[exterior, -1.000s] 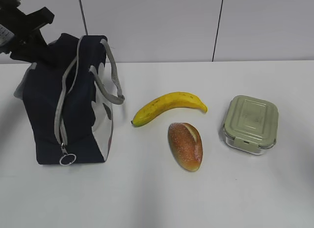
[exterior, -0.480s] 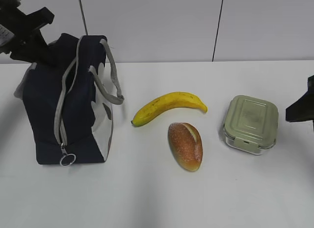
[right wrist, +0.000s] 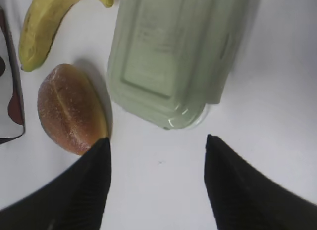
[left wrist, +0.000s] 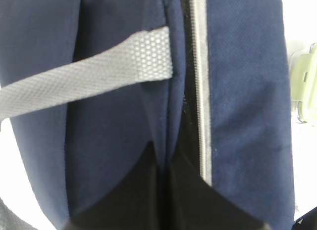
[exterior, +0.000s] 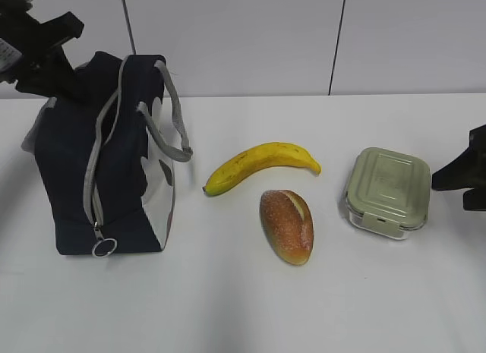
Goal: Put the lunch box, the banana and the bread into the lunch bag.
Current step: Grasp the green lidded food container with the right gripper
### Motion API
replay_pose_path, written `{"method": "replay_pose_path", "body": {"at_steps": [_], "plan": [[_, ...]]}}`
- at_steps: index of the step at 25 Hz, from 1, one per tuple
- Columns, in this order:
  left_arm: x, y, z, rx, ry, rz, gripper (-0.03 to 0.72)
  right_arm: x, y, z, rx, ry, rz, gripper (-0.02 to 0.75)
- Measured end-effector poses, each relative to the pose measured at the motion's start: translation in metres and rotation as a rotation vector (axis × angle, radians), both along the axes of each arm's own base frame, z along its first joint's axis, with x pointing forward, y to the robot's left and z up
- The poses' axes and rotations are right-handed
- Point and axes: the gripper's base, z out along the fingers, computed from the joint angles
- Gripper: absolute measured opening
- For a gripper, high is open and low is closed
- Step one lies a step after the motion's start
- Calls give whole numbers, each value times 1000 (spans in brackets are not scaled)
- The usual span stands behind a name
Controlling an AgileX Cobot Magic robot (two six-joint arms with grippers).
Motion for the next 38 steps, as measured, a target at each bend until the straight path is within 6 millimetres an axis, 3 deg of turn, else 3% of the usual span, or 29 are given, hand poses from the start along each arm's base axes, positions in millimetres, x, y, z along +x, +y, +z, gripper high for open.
{"method": "replay_pose_path", "body": {"at_steps": [8,17,34,38], "plan": [[0,0,0,2,-1,-8,-3,35,-26,-42,147,12,18,440],[0,0,0,3,-3,-11,-3,67,-36,-52,166,-2,74,440],[0,0,0,4,-5,-14,-3,66,-35,-54,180,23,96,440],[0,0,0,4,-5,-14,-3,64,-36,-56,188,70,70,503]]}}
